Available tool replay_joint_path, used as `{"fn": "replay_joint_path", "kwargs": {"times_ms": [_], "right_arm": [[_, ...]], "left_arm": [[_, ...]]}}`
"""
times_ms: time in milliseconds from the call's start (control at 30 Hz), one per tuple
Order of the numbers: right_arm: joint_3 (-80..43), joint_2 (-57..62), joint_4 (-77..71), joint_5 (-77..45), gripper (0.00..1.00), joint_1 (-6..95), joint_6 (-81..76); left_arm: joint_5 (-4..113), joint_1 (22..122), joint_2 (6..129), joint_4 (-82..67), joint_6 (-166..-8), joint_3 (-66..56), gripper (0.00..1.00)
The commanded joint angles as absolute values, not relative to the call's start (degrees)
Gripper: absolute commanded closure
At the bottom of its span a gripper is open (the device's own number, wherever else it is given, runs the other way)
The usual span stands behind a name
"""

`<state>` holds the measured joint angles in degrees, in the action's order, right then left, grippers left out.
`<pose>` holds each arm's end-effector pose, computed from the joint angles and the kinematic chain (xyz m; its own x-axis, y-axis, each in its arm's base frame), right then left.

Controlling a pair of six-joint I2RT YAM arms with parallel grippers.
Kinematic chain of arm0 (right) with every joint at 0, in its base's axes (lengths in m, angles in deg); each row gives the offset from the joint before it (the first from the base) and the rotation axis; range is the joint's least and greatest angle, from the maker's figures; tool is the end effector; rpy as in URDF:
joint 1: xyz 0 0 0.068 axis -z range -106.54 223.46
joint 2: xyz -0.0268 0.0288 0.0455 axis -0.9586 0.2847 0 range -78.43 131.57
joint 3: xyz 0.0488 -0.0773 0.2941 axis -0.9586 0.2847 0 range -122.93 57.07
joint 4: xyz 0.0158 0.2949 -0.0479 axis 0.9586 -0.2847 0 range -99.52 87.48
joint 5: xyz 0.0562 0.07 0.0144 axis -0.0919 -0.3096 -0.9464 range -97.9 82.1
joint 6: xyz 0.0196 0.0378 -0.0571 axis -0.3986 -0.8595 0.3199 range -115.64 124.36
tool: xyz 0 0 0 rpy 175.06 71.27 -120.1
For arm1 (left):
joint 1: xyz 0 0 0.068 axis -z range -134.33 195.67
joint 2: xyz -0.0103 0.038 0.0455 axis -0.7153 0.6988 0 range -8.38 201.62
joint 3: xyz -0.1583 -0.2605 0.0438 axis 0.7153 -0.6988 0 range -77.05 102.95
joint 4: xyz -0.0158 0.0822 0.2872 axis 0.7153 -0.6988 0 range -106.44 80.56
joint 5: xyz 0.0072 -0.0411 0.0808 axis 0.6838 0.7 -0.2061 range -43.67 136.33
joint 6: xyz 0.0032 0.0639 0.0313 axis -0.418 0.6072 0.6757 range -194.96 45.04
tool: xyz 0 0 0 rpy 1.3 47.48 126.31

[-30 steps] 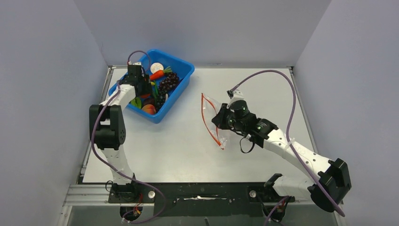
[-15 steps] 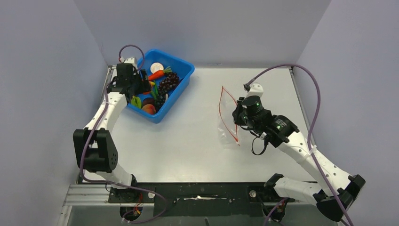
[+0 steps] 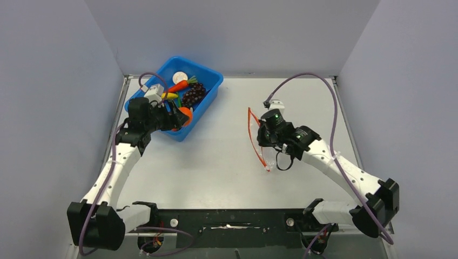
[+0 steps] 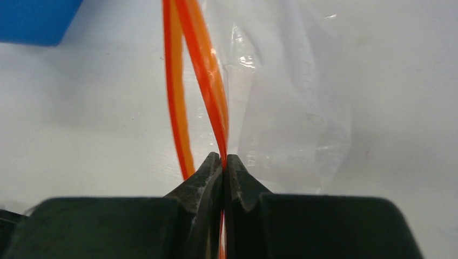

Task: Place the food in the zip-top bag and seal the zipper
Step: Place the fake fruit in the zipper food storage bag.

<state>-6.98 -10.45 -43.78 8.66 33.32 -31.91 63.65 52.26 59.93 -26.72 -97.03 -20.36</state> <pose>0.2305 0.1725 0.3397 -0.7120 0.1413 -0.6878 -0.0535 0.9658 0.2538 0.3100 -0.0534 0.3310 -0.5834 -0.2936 -0.7572 0.1611 0.8720 -0.4622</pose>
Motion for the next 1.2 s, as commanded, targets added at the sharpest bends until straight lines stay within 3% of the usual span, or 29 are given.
{"fn": "replay_joint_path", "kwargs": {"times_ms": [0, 267, 567, 1000, 1167], "right_arm": [[-5.73, -5.55, -28.83, -1.64, 1.0, 32.86, -35.11], [-6.6, 0.67, -19.28, -8.04, 1.0, 32.29, -39.57], [-3.85, 0.46, -15.1, -12.86, 1.0, 32.1, -41.8], [-3.03, -2.19, -9.59, -18.34, 1.0, 30.57, -41.73], [-2.54, -3.22, -9.49, -18.05, 1.0, 29.0, -40.74]], "left_arm": [[72.36, 55.05, 52.84, -19.83, -103.17, -25.87, 0.64], [82.83, 59.04, 46.77, -11.15, -114.35, -33.78, 0.64], [85.92, 64.84, 49.16, 17.99, -133.27, -43.24, 0.66], [80.3, 70.38, 53.09, 16.31, -130.49, -43.87, 0.67], [74.97, 71.55, 53.01, 9.32, -127.51, -43.73, 0.69]]}}
